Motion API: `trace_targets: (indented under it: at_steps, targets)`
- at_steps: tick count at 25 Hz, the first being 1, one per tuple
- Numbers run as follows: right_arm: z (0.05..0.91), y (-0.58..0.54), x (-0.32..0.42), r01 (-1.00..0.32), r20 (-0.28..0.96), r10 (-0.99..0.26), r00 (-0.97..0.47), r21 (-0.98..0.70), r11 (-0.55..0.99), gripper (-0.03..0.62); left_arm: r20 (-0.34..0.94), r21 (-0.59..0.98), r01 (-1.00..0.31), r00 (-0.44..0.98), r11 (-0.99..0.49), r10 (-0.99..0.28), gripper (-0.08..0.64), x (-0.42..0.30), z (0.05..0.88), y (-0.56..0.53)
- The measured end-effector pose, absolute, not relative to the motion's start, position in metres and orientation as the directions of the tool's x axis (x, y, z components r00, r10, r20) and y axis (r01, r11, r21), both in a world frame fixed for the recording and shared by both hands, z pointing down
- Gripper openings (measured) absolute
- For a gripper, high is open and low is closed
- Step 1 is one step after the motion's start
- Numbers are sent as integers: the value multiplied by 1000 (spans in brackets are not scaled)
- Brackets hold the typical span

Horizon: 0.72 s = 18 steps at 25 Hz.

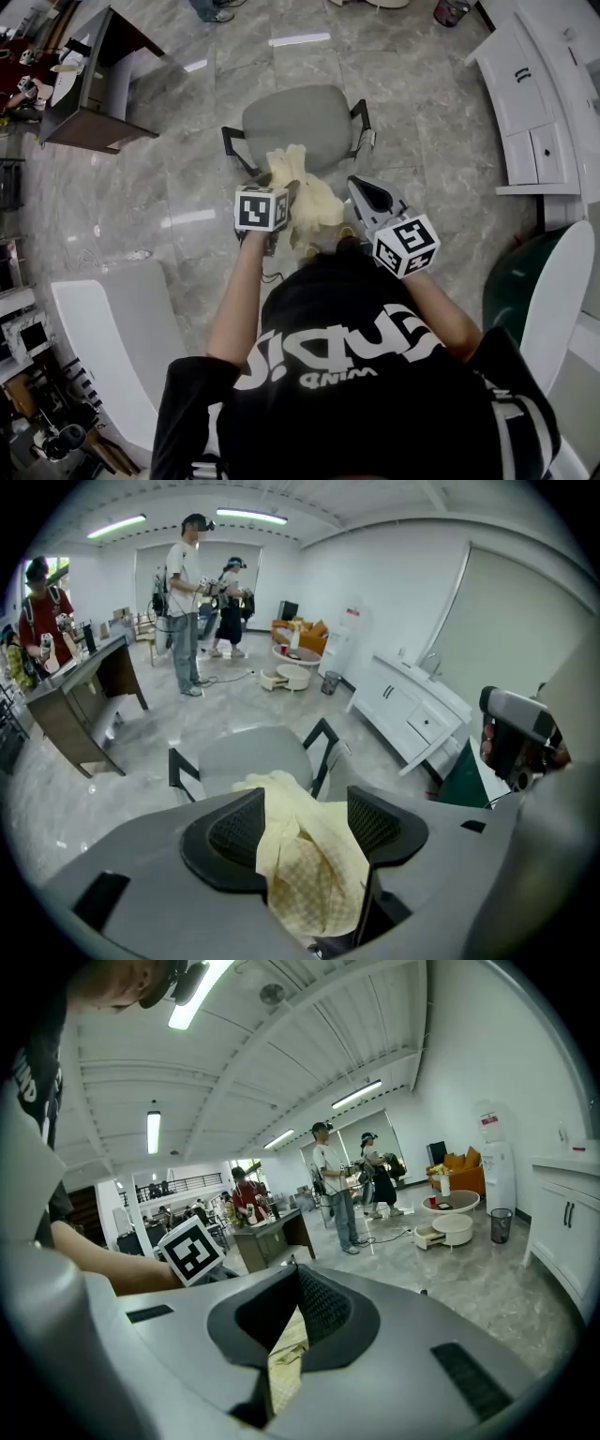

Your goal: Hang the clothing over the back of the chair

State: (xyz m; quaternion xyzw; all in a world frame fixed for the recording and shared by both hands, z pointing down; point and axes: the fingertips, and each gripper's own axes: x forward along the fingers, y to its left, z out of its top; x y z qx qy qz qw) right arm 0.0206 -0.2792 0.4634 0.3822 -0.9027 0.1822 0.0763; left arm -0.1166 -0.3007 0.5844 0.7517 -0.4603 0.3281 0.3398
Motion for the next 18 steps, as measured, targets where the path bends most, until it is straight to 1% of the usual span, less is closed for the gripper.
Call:
trace_targets:
  at_steps: [4, 6, 7, 9, 11, 12, 14, 18]
  targets:
    - [461, -271, 15, -702, 272, -648, -712, -266, 660, 14, 778, 225, -918, 371, -327, -506, 279, -117, 569, -292]
    - [459, -268, 14, -696, 271, -641, -718, -261, 669, 14, 755, 236, -918, 380, -319, -534, 262, -115, 556, -290]
    - [458, -267, 13, -693, 270, -639, -721, -257, 673, 14, 742, 240, -918, 384, -317, -550, 238, -115, 549, -288]
    - [456, -263, 12, -687, 268, -632, -727, -251, 683, 14, 714, 241, -918, 387, -314, -584, 161, -115, 534, -285]
    - [453, -260, 11, -679, 264, -626, -733, -245, 692, 14, 690, 230, -920, 385, -318, -613, 60, -115, 519, -280]
    - [451, -258, 11, -676, 261, -624, -736, -241, 697, 14, 678, 229, -918, 389, -323, -624, 38, -114, 512, -277]
    - [445, -255, 12, -671, 254, -622, -741, -234, 704, 14, 646, 244, -910, 411, -336, -643, 17, -111, 498, -270]
    - [431, -251, 15, -665, 231, -624, -747, -221, 713, 14, 553, 274, -896, 443, -348, -706, 15, -108, 463, -256]
